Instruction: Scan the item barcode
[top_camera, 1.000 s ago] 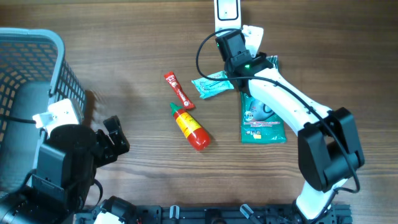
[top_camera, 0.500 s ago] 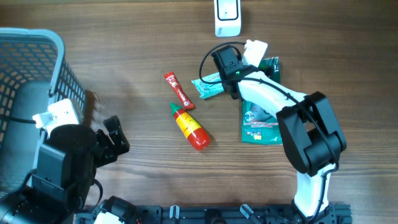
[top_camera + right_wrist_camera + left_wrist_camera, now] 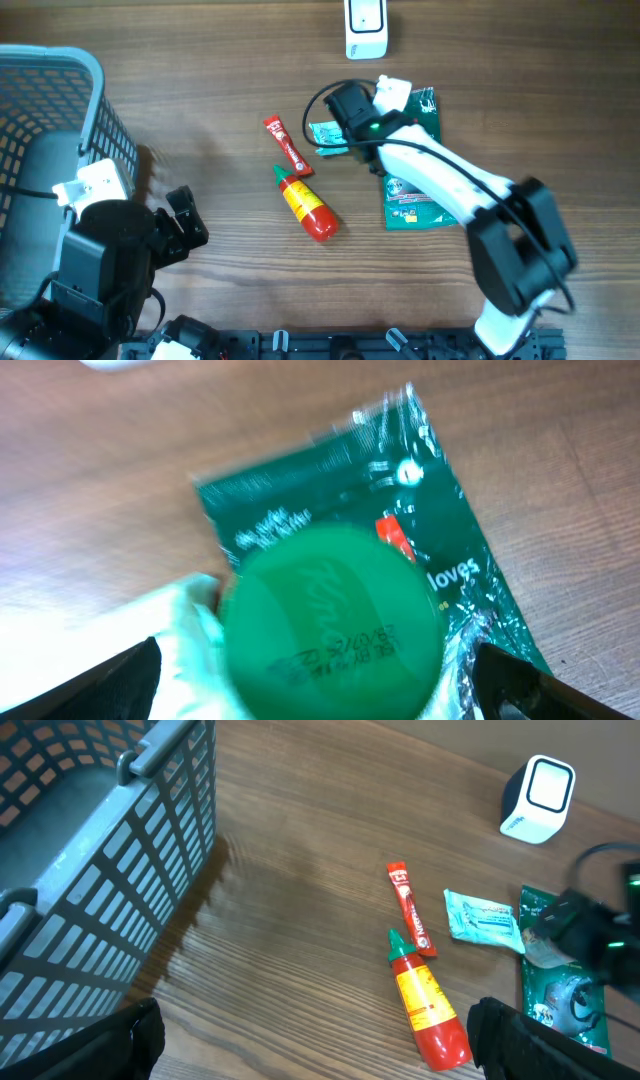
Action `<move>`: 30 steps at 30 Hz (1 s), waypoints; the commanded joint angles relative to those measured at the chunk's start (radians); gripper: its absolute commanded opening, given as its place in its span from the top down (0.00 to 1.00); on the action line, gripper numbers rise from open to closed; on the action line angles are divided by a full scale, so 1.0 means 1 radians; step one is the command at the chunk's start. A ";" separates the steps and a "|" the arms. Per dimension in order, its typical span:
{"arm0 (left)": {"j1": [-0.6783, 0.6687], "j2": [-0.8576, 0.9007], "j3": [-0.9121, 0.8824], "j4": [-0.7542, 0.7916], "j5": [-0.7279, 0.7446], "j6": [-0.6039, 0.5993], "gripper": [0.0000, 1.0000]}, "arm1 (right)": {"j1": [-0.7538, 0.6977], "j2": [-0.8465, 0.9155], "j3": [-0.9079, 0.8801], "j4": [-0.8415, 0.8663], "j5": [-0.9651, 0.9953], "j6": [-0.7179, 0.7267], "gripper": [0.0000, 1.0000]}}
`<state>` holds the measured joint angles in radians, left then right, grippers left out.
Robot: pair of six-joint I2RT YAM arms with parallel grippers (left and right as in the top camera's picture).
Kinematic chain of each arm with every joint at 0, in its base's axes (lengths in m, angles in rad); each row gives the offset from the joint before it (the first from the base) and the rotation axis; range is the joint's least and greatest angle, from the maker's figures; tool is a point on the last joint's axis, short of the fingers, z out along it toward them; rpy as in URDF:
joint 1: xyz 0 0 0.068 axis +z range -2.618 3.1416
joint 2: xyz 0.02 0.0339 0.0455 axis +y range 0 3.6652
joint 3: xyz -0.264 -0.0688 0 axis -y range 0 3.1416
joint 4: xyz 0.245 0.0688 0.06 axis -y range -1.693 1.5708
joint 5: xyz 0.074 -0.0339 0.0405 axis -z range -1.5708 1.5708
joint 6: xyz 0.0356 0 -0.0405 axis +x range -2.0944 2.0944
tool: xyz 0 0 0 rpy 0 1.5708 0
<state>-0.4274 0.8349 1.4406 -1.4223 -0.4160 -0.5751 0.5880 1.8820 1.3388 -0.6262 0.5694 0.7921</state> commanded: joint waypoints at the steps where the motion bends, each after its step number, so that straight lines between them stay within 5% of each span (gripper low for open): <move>1: -0.006 0.002 -0.001 0.000 -0.016 -0.013 0.00 | -0.002 -0.210 0.002 -0.019 -0.136 0.043 0.00; 5: -0.006 0.002 -0.001 0.000 -0.016 -0.013 0.00 | -0.047 -0.359 0.002 -0.024 -0.298 -0.002 0.00; 9: -0.006 0.002 -0.001 0.000 -0.016 -0.013 0.00 | -0.126 -0.337 -0.006 -0.035 -0.640 -0.773 0.00; 13: -0.006 0.002 -0.001 0.000 -0.016 -0.013 0.00 | -0.170 -0.223 -0.006 0.004 -0.664 -0.950 0.00; 26: -0.006 0.002 -0.001 0.000 -0.016 -0.013 0.00 | -0.263 0.056 -0.005 0.142 -0.761 -1.023 0.01; 30: -0.006 0.002 -0.001 0.000 -0.016 -0.013 0.00 | -0.263 0.069 -0.005 0.115 -0.727 -0.924 0.28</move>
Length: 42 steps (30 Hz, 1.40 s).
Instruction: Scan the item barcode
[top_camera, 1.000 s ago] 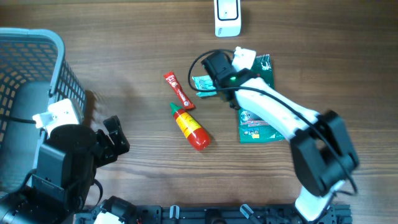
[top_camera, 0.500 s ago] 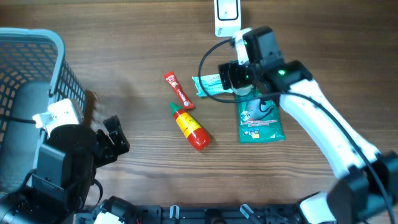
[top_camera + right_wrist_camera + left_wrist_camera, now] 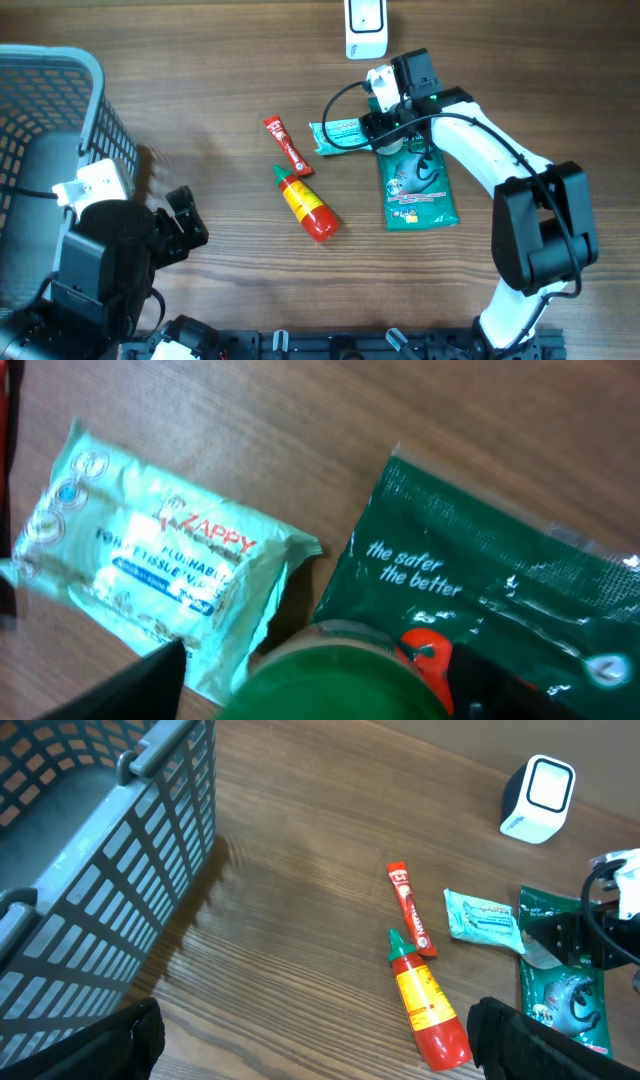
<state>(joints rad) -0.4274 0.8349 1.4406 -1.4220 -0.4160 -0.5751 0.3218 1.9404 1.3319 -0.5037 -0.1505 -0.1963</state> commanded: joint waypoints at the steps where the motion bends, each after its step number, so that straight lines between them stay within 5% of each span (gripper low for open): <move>1: -0.006 0.002 -0.001 -0.001 -0.016 -0.013 0.00 | 0.003 0.011 0.002 -0.012 0.025 0.099 0.29; 7: -0.006 0.002 -0.001 -0.001 -0.016 -0.013 0.00 | 0.003 -0.027 0.064 -0.132 0.253 0.462 0.50; 13: -0.006 0.002 -0.001 -0.001 -0.016 -0.013 0.00 | -0.045 -0.157 0.091 -0.246 0.313 0.799 0.49; 23: -0.006 0.002 -0.001 -0.001 -0.016 -0.013 0.00 | -0.052 -0.162 -0.020 -0.327 0.554 1.579 0.44; 27: -0.006 0.002 -0.001 -0.001 -0.016 -0.013 0.00 | -0.009 -0.162 -0.046 -0.327 0.566 1.697 0.39; 29: -0.006 0.002 -0.001 -0.001 -0.016 -0.013 0.00 | 0.002 -0.162 -0.044 -0.323 0.563 1.699 0.26; 37: -0.006 0.002 -0.001 -0.001 -0.016 -0.013 0.00 | 0.002 -0.222 0.008 -0.354 0.391 1.484 0.00; 40: -0.006 0.002 -0.001 -0.001 -0.016 -0.013 0.00 | 0.000 -0.337 0.061 -0.331 0.392 1.126 0.00; 42: -0.006 0.002 -0.001 -0.001 -0.016 -0.013 0.00 | 0.000 -0.422 0.067 -0.251 0.392 0.728 0.00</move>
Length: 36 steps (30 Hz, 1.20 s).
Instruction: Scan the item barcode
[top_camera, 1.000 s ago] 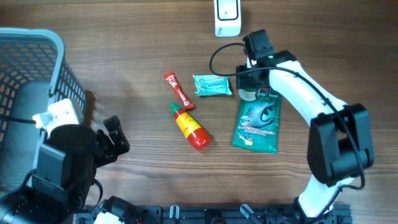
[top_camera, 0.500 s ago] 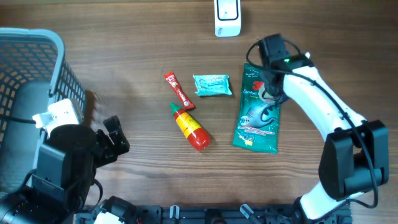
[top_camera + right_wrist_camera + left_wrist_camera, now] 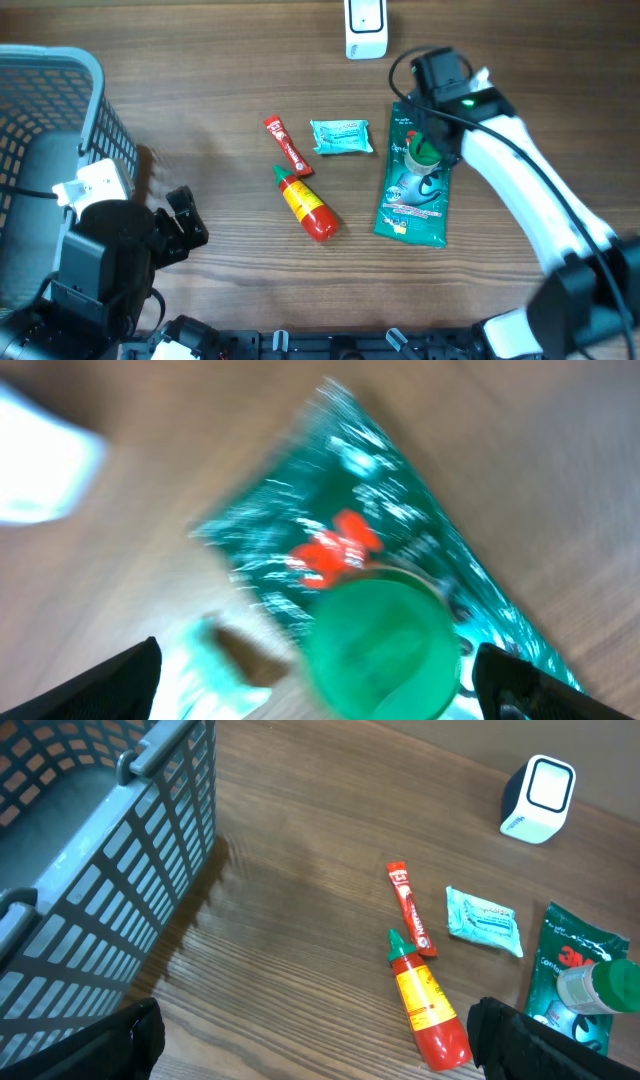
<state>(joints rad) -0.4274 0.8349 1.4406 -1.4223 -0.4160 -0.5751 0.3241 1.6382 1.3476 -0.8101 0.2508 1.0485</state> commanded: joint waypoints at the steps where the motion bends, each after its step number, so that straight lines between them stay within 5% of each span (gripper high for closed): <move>1: -0.006 0.002 -0.001 0.000 -0.016 -0.013 0.00 | -0.003 -0.139 0.051 0.072 -0.006 -0.629 0.00; 8: -0.006 0.002 -0.001 0.000 -0.016 -0.013 0.00 | -0.005 0.018 0.051 0.022 -0.080 -1.030 0.00; 25: -0.006 0.002 -0.001 0.000 -0.016 -0.013 0.00 | -0.122 0.256 0.051 -0.094 -0.372 -1.071 0.00; 36: -0.006 0.002 -0.001 0.000 -0.016 -0.013 0.00 | -0.121 0.369 0.051 -0.108 -0.274 -1.019 0.09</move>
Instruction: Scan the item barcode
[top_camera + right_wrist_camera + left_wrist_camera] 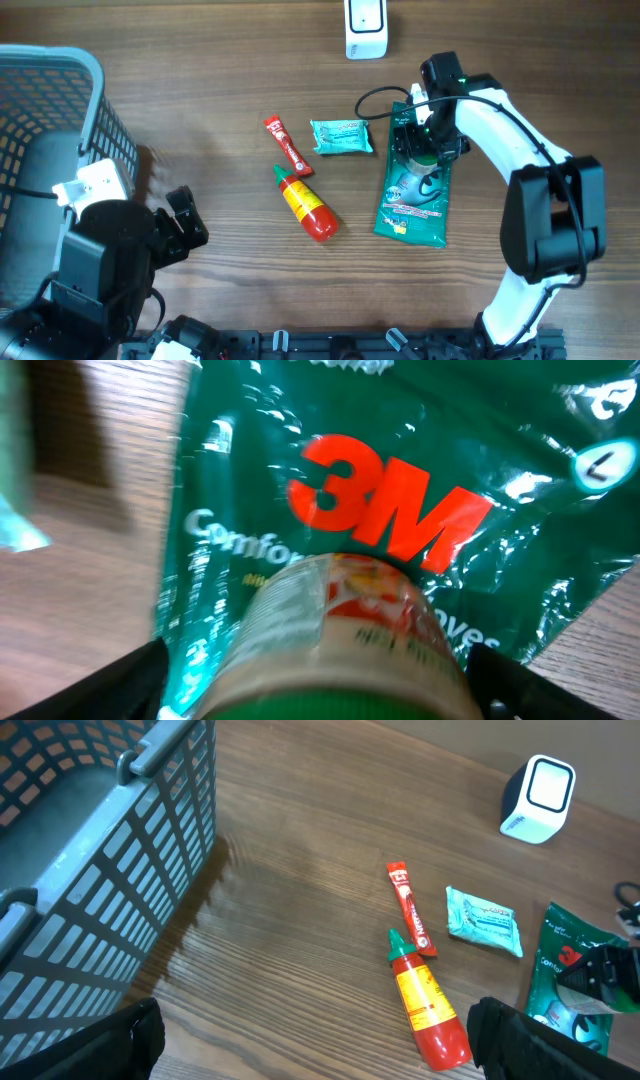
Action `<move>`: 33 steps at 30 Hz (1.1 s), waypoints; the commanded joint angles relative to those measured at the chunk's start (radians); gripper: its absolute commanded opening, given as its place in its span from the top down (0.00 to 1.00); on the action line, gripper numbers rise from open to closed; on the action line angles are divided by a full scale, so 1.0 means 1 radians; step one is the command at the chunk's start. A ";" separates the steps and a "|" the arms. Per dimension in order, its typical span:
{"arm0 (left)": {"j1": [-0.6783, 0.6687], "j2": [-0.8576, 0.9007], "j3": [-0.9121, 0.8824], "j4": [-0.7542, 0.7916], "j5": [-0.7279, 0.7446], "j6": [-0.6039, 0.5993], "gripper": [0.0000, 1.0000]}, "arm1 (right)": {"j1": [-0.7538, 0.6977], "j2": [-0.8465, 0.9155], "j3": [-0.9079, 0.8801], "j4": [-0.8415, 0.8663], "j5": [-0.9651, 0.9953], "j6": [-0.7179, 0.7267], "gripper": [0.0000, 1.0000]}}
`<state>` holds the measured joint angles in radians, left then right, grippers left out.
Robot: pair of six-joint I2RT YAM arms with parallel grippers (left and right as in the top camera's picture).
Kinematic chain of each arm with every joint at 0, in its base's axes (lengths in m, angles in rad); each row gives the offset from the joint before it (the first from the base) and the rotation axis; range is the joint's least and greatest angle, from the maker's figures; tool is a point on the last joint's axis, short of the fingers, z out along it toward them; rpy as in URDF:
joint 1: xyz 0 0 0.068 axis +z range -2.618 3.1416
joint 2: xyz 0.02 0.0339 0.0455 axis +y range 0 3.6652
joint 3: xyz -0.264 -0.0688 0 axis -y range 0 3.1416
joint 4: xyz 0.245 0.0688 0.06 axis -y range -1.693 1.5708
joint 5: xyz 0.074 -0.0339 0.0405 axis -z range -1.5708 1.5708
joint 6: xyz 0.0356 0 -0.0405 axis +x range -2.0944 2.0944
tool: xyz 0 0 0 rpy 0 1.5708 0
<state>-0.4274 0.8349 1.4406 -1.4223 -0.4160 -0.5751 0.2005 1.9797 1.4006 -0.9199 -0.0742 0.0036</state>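
My right gripper [320, 690] is shut on a clear jar [340, 630] with a green lid and a printed label. The jar's label side faces the wrist camera, with the lid nearest it. It hangs just over the top of a green 3M pouch [415, 200]. In the overhead view the right gripper [424, 132] covers the jar. The white scanner [366, 28] stands at the far edge, left of the gripper. Far to the left, my left gripper [185, 232] is open and holds nothing.
A teal tissue pack [341, 136], a red sachet [287, 146] and a red and yellow sauce bottle [308, 205] lie mid-table. A grey basket [60, 70] stands at the left edge, beside the left arm.
The right wrist has turned over the pouch's top end. The jar then showed its green lid to the wrist camera and now shows its label side. The left arm is unchanged.
The right gripper held the jar over the tissue pack, left of the pouch. Then it was further back, close to the scanner. Then it was over the pouch's top end, and the pouch lay more tilted. Now the jar is turned there.
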 commanded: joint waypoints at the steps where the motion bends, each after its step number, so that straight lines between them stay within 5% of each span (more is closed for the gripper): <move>1: -0.006 0.002 -0.001 0.000 -0.016 -0.013 0.00 | 0.003 0.027 -0.002 0.006 0.051 0.026 0.11; 6: -0.006 0.002 -0.001 0.000 -0.016 -0.013 0.00 | 0.003 0.025 0.014 0.008 0.047 0.082 0.31; 14: -0.006 0.002 -0.001 0.000 -0.016 -0.013 0.00 | 0.002 0.025 0.248 -0.200 0.011 0.407 0.44; 17: -0.006 0.002 -0.001 0.000 -0.016 -0.013 0.00 | 0.002 0.017 0.278 -0.257 -0.114 0.471 0.43; 21: -0.006 0.002 -0.001 0.000 -0.016 -0.013 0.00 | 0.002 0.012 0.278 -0.354 -0.419 0.471 0.60; 25: -0.006 0.002 -0.001 0.000 -0.016 -0.013 0.00 | 0.002 0.012 0.278 -0.444 -0.670 0.590 0.57; 28: -0.006 0.002 -0.001 0.000 -0.016 -0.013 0.00 | 0.002 0.012 0.278 -0.505 -0.675 0.817 0.43; 33: -0.006 0.002 -0.001 0.000 -0.016 -0.013 0.00 | 0.005 0.012 0.278 -0.572 -0.681 1.133 0.41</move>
<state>-0.4274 0.8349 1.4406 -1.4220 -0.4160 -0.5751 0.2012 1.9991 1.6562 -1.4784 -0.6960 0.8925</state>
